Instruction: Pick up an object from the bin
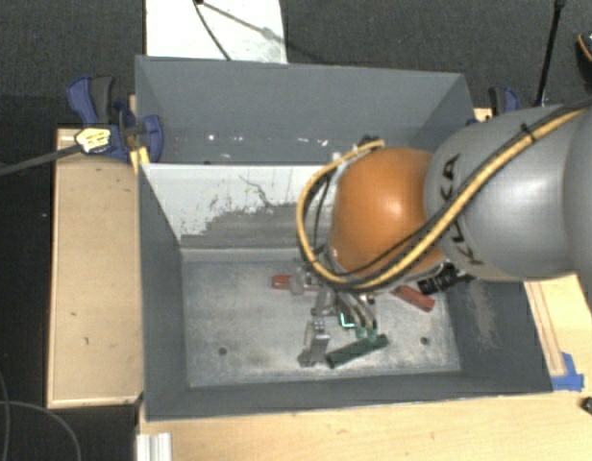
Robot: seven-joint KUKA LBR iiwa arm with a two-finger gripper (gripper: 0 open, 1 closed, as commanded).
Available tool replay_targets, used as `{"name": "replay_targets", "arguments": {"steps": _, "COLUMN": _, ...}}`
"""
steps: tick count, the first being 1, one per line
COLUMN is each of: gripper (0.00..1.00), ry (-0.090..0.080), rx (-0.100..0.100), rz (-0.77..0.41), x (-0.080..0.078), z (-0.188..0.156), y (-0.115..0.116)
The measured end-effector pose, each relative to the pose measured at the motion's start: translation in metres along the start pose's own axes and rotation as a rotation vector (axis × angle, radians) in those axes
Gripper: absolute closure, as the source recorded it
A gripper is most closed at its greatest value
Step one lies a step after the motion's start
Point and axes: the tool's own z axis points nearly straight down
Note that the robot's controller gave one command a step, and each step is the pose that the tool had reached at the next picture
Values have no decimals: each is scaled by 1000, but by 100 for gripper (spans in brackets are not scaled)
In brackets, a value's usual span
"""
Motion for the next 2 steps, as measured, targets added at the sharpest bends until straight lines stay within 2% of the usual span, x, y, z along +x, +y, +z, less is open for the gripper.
{"name": "replay_targets", "arguments": {"steps": 1, "gripper": 0, "ry": -17, "rx": 0, "rz": -288, "x": 9, "z": 87, "y": -71}}
{"name": "replay_targets", "arguments": {"steps": 2, "gripper": 0, "ry": -12, "rx": 4, "rz": -191, "x": -3, "z": 57, "y": -143}}
